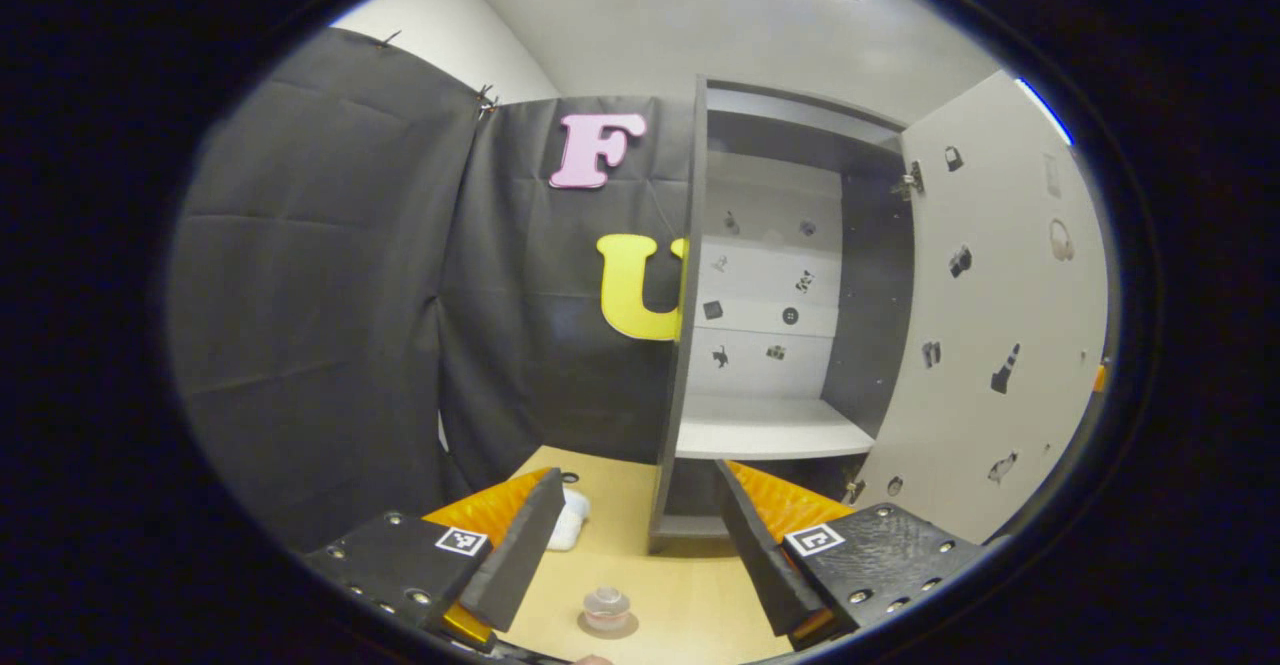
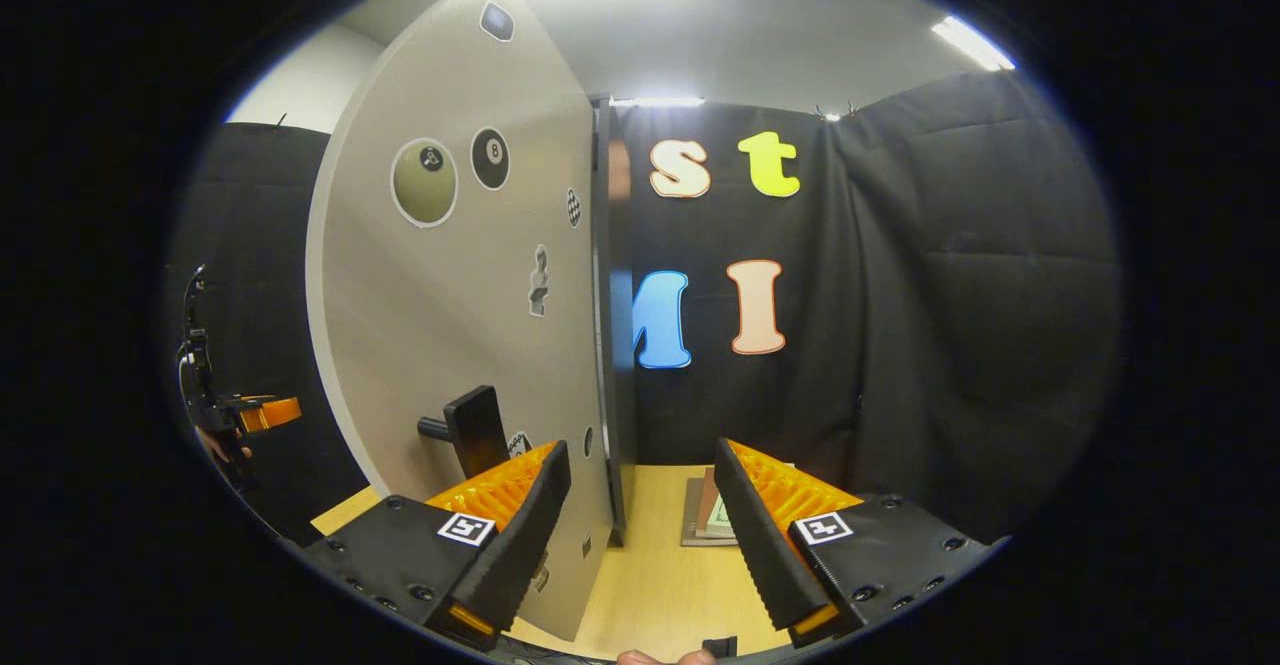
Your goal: Open the cabinet door with the right hand, grasp the bottle in the cabinet with the left hand and place it on the coaster, then close the cabinet door with the right hand.
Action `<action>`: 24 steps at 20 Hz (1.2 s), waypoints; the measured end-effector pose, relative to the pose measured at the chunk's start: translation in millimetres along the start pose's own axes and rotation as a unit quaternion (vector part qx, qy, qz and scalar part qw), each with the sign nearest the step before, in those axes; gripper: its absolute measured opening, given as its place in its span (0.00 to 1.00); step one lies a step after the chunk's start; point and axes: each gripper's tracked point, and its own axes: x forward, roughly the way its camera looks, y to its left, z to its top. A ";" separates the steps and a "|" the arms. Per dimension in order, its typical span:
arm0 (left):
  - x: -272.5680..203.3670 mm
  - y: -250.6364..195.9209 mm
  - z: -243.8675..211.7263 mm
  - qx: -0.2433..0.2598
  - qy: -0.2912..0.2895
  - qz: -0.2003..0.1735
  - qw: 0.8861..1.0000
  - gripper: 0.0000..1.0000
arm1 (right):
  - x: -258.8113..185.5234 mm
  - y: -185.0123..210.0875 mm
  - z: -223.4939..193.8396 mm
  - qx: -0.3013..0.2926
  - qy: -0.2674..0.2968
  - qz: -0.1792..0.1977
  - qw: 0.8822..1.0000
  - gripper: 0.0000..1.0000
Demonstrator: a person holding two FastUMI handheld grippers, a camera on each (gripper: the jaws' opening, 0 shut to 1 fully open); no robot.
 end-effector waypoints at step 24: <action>37.5 109.4 -29.0 0.055 0.020 -0.050 0.997 0.90 | 85.1 231.3 -17.6 0.065 0.031 0.110 0.991 0.96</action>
